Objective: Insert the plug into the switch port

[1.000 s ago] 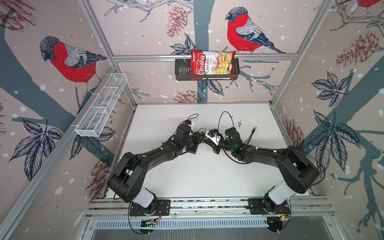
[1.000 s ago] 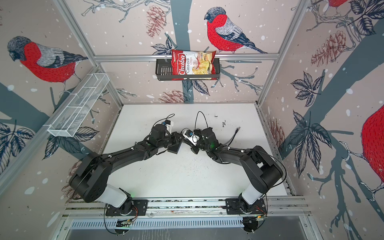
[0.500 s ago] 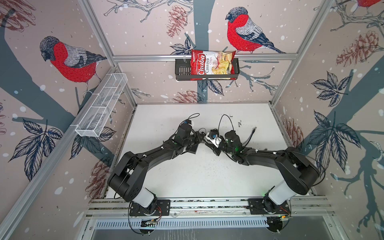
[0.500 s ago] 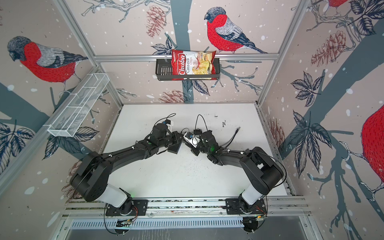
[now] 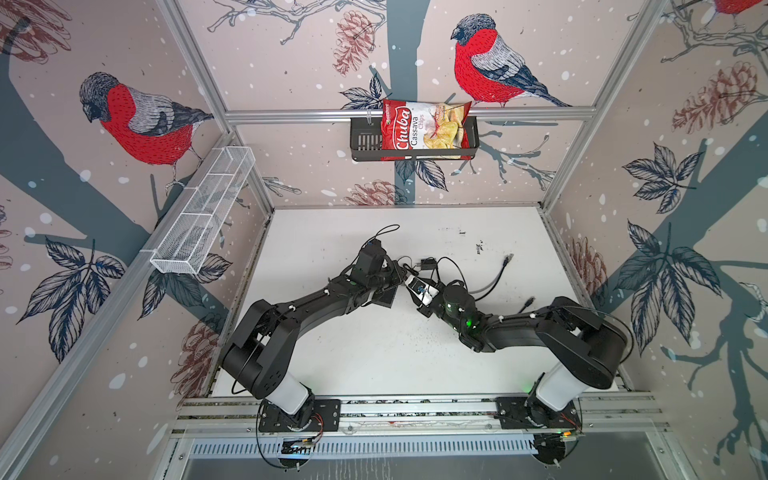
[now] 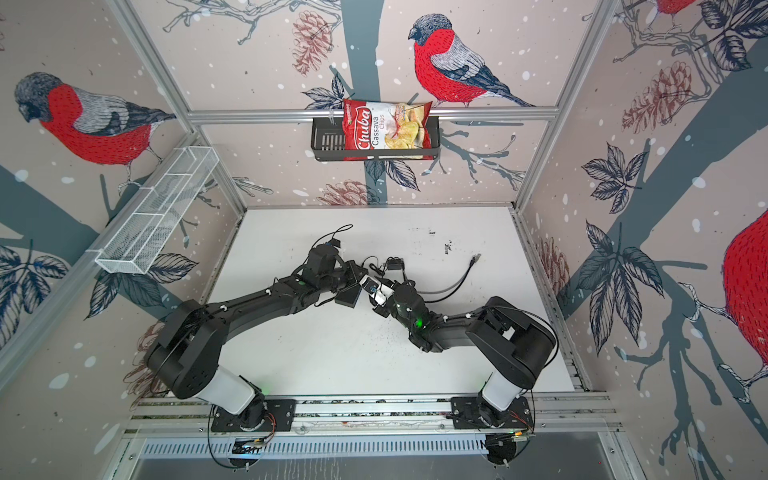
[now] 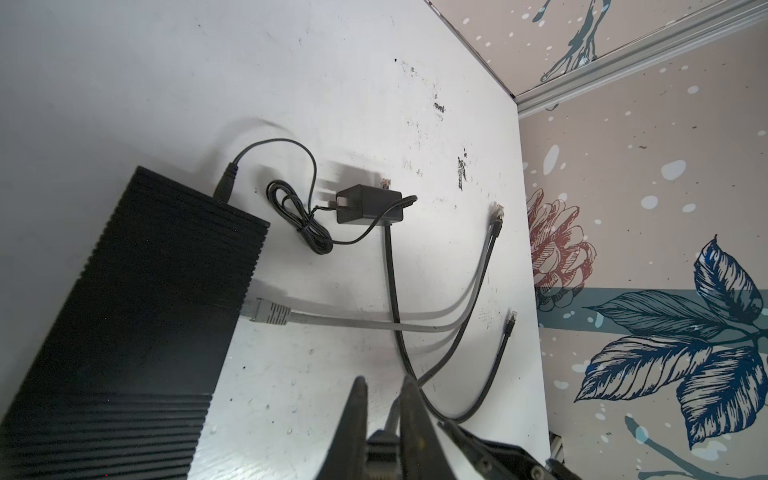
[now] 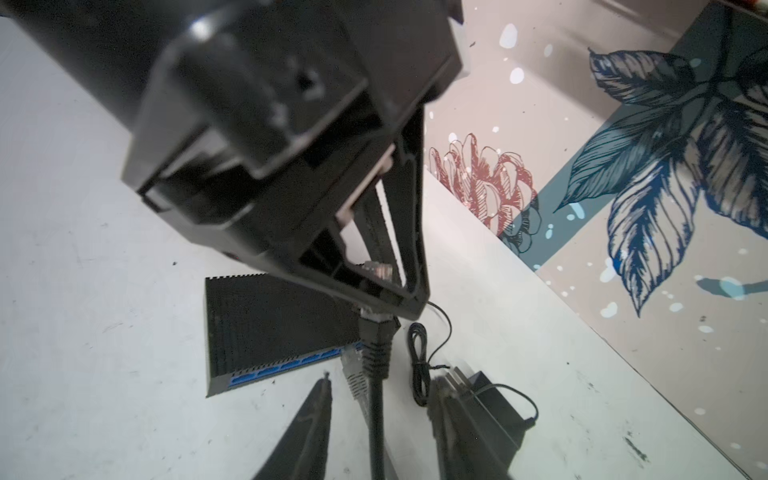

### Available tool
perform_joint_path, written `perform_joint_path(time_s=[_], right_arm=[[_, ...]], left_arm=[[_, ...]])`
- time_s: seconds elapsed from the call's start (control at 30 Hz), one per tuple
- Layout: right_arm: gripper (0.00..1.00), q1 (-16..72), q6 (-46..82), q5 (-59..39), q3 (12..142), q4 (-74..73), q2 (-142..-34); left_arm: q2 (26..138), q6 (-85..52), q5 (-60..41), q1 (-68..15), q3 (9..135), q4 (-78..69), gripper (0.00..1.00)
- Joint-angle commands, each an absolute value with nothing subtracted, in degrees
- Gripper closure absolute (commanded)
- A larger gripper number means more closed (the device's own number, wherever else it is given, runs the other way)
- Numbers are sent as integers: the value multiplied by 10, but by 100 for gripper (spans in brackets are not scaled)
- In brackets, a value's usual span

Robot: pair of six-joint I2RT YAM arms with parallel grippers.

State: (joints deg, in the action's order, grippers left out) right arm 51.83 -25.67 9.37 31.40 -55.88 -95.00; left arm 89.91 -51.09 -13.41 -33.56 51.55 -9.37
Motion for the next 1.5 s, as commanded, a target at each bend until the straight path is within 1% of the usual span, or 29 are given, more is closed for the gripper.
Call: perform_joint_path(time_s=[0.0,0.57,0.87,1.2,1.47], right_arm=[[60,524,-269,148,317,-629,-964],[62,547,-279,169,332,-659,-1014],[69,555,-294,196,340,-689,-1041],[72,562,-298,201,346,-702,-1060],[81,563,-299,205,357,-707,-1073]], left_arm=[[902,-517,-132,-337,522,-81,100],[910,-521,-139,-337,527,-81,100],[910,-523,-141,-337,526,-84,100],[909,-524,-143,-337,524,-86,100],[910,-526,-146,-337,522,-90,100]])
